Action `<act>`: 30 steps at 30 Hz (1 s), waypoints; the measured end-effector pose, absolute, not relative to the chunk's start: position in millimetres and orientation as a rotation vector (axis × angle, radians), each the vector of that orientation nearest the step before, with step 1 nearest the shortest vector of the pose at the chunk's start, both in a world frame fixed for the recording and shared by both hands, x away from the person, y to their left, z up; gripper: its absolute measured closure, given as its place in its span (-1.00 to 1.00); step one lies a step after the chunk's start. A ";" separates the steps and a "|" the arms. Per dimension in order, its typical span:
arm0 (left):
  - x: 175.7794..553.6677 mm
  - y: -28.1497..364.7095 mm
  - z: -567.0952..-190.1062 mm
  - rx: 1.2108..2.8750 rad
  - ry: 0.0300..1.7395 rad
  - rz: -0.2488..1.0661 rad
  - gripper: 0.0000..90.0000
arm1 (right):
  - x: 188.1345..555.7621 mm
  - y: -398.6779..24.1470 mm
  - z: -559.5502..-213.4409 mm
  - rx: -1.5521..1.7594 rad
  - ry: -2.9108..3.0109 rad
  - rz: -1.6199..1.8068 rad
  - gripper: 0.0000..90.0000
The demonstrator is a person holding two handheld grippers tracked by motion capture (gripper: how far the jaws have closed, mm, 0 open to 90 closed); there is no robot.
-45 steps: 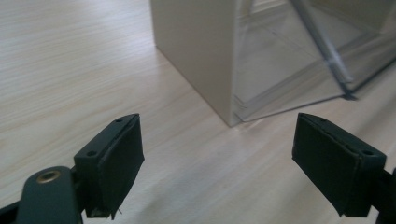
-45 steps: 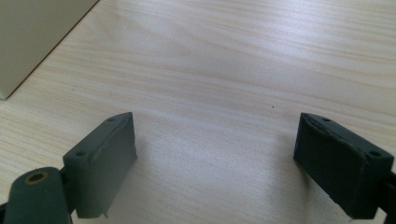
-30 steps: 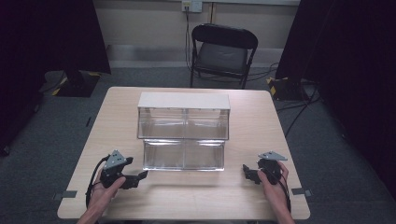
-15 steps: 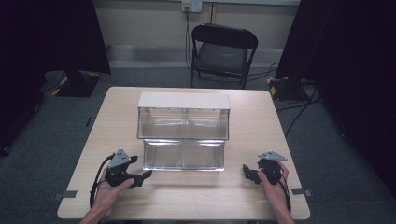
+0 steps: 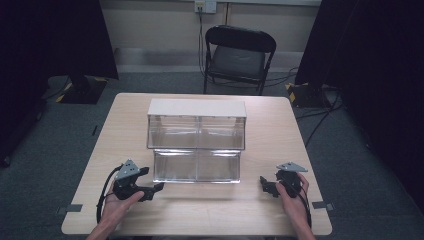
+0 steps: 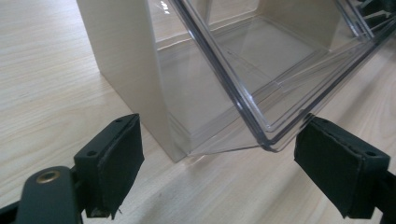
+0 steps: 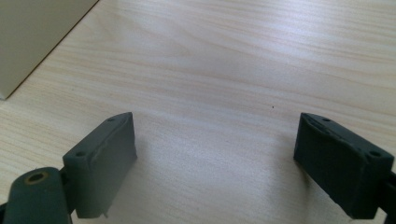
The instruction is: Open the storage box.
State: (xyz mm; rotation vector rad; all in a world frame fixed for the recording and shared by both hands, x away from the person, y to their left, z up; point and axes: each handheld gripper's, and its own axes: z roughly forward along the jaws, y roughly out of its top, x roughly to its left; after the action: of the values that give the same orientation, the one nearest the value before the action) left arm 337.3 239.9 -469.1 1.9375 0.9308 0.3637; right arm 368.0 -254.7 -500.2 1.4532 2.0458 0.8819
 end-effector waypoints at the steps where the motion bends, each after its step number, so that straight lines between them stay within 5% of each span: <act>1: 337.0 239.5 -469.0 1.931 0.923 0.363 -0.66 | 368.0 -254.7 -500.1 1.455 2.045 0.882 -0.73; 30: 334.1 243.4 -465.2 1.911 0.905 0.333 -0.66 | 368.0 -254.7 -500.2 1.453 2.046 0.882 -0.73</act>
State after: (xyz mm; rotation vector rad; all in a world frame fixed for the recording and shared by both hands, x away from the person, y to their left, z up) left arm 334.1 243.4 -465.2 1.9110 0.9053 0.3331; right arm 368.0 -254.7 -500.2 1.4530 2.0457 0.8821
